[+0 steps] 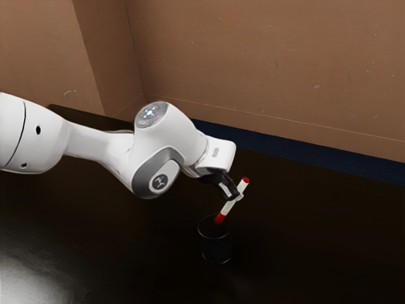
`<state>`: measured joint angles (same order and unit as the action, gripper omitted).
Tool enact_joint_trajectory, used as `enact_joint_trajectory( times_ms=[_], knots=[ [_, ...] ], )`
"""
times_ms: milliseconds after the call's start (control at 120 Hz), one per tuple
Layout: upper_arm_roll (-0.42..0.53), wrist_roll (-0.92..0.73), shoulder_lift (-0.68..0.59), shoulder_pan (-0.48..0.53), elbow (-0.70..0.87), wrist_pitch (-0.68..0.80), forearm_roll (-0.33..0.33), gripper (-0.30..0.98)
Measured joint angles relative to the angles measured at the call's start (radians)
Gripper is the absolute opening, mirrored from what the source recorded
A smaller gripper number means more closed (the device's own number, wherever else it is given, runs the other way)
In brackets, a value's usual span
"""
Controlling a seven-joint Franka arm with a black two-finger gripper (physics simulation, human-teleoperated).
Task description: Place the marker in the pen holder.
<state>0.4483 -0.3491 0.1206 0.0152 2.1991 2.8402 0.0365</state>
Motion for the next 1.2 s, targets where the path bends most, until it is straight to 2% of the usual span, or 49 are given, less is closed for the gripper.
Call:
enact_joint_trajectory(
  times_ms=[525,700,842,908,967,1108,1158,1200],
  knots=[
    [0.012,-0.011,-0.054,-0.003,0.108,0.072,0.022,-0.04],
    [0.015,-0.015,-0.051,0.001,0.112,0.082,0.027,0.32],
    [0.014,-0.017,-0.049,0.001,0.105,0.060,0.031,0.50],
    [-0.003,-0.017,-0.048,-0.010,0.058,-0.028,0.031,0.55],
    [-0.081,-0.005,-0.029,-0.040,-0.094,-0.194,0.030,0.58],
    [-0.324,0.060,0.012,-0.005,-0.546,-0.655,0.011,0.63],
    [-0.452,0.083,0.042,-0.052,-0.663,-0.798,0.001,0.64],
    [-0.508,0.100,0.050,-0.074,-0.706,-0.895,-0.005,0.65]
  ],
)
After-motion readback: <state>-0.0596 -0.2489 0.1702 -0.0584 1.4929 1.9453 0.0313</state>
